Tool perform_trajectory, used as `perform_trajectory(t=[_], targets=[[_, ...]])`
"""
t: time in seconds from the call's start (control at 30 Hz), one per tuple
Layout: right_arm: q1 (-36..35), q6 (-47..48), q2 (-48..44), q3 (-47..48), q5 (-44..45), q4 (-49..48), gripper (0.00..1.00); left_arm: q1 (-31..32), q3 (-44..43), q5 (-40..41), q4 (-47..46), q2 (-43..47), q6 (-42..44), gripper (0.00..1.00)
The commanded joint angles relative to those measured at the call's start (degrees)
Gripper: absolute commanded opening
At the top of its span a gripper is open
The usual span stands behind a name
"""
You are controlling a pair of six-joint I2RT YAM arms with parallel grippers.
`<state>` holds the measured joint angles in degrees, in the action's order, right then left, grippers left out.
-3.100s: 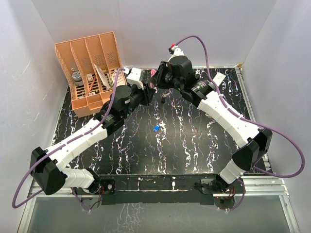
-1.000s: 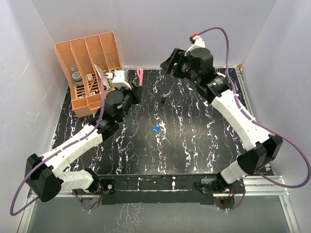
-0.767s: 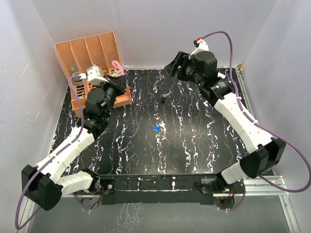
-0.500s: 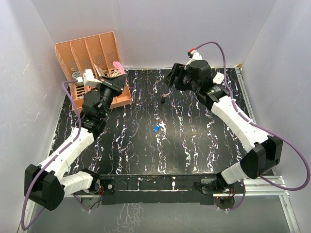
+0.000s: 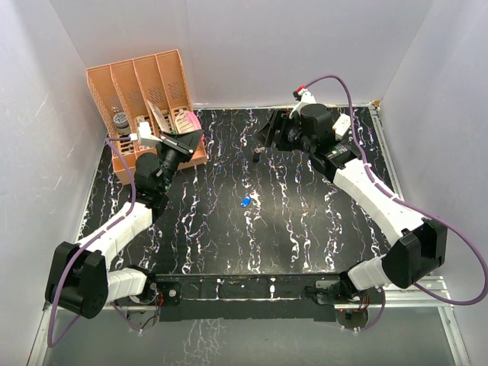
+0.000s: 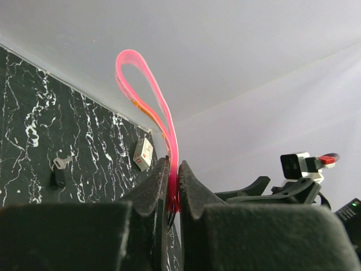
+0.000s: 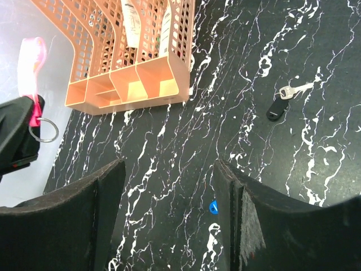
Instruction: Put the keys on the keyring
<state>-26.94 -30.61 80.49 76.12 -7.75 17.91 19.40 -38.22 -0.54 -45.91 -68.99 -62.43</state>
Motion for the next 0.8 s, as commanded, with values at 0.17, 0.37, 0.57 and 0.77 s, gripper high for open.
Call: perform_trajectory(t=[0.17, 0.37, 0.57, 0.77], targets=[[0.05, 2.41, -0.63, -2.48, -4.14, -5.18, 0.60, -0.15, -0.93, -0.62, -1.71, 0.34, 3.56, 0.00], [0.05, 4.19, -0.65, -4.50, -3.14, -3.75, 0.60, -0.15, -1.14, 0.96, 0.28, 0.78, 6.40, 0.00], [0.06, 5.10, 7.20, -4.27, 4.04, 3.01, 0.59, -0.15, -0.78, 3.17, 1.32, 1.10, 8.60, 0.00], [-0.13, 5.78, 18.61, 1.06, 0.99, 7.67, 0.54, -0.15, -0.66, 4.32, 3.94, 3.14, 10.88, 0.00]])
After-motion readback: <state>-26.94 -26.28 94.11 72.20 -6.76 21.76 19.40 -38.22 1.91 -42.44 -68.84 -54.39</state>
